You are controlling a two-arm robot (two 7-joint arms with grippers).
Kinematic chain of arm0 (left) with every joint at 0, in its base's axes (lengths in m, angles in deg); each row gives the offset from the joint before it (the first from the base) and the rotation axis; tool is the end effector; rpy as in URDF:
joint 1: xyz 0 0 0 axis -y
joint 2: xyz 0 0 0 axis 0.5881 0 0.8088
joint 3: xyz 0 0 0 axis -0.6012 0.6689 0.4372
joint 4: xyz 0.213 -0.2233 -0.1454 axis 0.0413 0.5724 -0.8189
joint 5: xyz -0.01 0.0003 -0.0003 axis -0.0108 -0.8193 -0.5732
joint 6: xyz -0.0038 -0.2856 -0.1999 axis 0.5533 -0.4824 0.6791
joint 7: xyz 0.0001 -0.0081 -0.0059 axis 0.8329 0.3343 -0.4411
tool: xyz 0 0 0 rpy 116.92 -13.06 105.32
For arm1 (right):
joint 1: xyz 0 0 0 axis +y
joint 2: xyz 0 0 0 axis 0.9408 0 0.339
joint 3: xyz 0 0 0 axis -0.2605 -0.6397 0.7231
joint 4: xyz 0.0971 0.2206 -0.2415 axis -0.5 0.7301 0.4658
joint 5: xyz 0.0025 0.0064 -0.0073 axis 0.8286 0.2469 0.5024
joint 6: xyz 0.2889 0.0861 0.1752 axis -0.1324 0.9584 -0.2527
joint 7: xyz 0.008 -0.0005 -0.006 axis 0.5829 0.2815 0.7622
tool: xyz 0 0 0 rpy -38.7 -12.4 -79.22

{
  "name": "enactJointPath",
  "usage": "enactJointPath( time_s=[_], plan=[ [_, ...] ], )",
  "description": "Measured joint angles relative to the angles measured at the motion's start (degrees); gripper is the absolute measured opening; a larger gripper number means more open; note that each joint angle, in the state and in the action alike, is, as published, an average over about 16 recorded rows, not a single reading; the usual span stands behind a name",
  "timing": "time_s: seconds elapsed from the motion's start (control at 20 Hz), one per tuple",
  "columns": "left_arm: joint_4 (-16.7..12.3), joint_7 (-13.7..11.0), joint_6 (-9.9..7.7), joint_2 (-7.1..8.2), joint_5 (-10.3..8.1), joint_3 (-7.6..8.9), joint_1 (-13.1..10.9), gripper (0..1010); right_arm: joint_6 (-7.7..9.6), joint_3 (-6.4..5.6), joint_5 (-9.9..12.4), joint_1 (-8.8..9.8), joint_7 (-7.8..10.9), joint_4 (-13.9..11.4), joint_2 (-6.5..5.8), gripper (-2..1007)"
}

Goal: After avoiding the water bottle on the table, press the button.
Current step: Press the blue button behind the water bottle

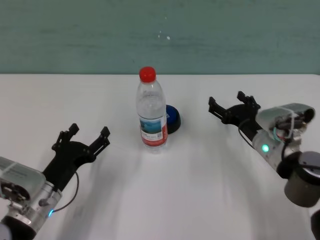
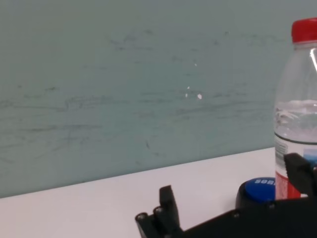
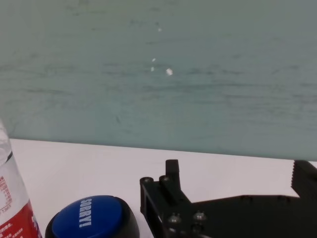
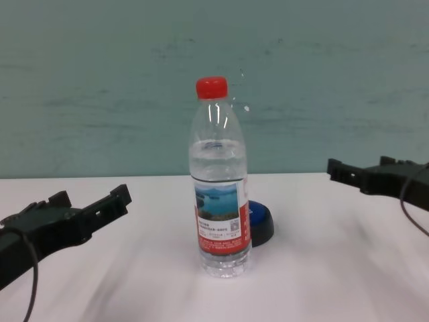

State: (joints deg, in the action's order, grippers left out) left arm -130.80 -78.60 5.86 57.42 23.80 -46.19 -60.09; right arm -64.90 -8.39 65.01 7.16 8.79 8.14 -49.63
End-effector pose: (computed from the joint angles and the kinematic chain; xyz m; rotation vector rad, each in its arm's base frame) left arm 0.3291 0.0477 -0.3661 -0.0013 -0.0691 1.1815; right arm 0.4388 -0.0084 -0.3226 0.0238 0.0767 -1.2093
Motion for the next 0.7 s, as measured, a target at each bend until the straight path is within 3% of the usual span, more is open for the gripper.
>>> enactJointPath(
  time_s=[0.7],
  plan=[
    [0.0, 0.0, 0.0, 0.0, 0.0, 0.0, 0.0, 1010, -1.34, 3.87, -0.8, -9.24, 2.46, 11.1, 1.21, 1004]
  ],
)
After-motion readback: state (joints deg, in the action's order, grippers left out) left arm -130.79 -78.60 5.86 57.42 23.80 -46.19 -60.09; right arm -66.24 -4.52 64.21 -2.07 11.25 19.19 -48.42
